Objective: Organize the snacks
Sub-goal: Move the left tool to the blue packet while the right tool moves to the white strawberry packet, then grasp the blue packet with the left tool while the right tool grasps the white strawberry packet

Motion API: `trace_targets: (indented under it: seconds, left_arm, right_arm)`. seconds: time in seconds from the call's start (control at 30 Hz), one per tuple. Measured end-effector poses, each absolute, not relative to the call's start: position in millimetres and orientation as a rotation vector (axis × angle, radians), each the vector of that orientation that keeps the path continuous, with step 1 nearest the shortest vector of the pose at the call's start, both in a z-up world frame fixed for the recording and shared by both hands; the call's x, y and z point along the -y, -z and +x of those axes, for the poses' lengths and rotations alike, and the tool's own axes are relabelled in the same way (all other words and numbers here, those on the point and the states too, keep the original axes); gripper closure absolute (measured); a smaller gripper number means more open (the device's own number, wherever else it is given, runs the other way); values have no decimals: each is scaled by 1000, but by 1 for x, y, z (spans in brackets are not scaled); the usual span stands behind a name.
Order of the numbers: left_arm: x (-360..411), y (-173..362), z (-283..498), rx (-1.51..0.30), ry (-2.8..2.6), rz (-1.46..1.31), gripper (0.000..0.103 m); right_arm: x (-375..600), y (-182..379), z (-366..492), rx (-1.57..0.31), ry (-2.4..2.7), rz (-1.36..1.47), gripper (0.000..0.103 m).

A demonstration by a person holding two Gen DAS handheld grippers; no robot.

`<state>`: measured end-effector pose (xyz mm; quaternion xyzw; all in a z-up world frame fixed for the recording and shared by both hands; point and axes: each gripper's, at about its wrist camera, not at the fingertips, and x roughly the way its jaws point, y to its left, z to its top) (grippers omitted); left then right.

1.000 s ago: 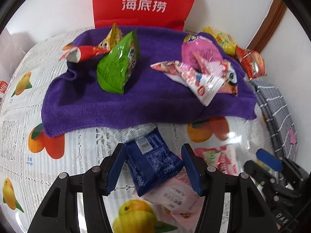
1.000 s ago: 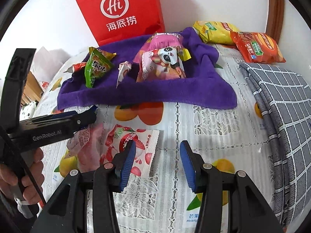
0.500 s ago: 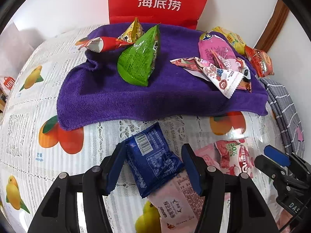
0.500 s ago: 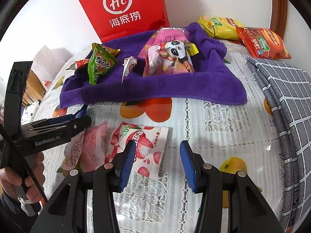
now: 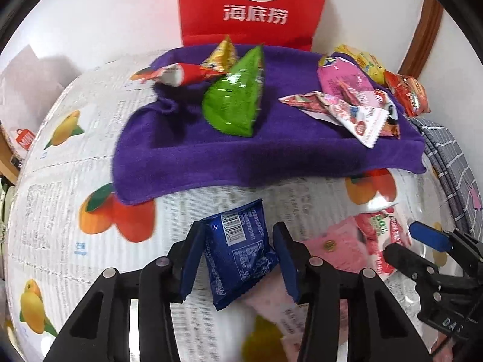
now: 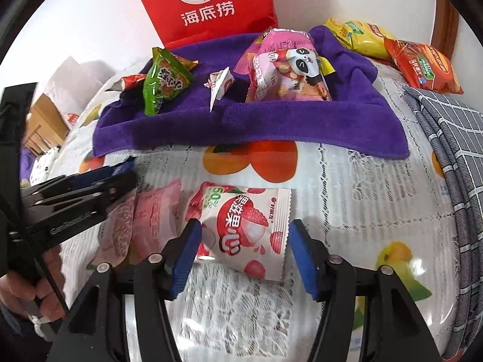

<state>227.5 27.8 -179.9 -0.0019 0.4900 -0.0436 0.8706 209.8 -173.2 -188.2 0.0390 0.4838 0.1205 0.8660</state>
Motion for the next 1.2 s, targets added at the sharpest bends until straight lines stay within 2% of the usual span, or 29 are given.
trace_targets:
  seconds: [0.07, 0.13, 0.23, 0.4, 0.5, 0.57, 0.87, 0.93, 1.07, 1.2]
  left_arm:
    - [-33, 180, 227, -1027, 94, -13, 58]
    - [-36, 180, 227, -1030, 102, -13, 57]
    - [-36, 181, 227, -1027, 111, -7, 54]
    - [-37, 182, 223, -1012, 116, -6, 55]
    - [-38, 181, 219, -999, 115, -5, 58]
    - [-40, 180, 217, -997, 118, -11, 59]
    - [-50, 172, 207, -999, 140, -54, 64]
    - [-52, 167, 203, -994, 140, -55, 65]
    - [-55, 158, 198, -981, 136, -55, 68]
    - [-60, 150, 192, -966, 132, -53, 68]
  right_arm:
    - [169, 190, 212, -1012, -252, 84, 32]
    - [160, 191, 212, -1005, -241, 52, 28]
    - [147, 195, 211, -984, -216, -30, 24]
    - [141, 198, 210, -945, -203, -68, 24]
    - [140, 197, 208, -937, -218, -81, 32]
    - [140, 194, 205, -936, -243, -73, 50]
    - [154, 183, 199, -939, -236, -36, 77]
    - [157, 181, 198, -947, -235, -25, 76]
    - [164, 181, 198, -986, -222, 40, 62]
    - [167, 182, 195, -995, -201, 43, 53]
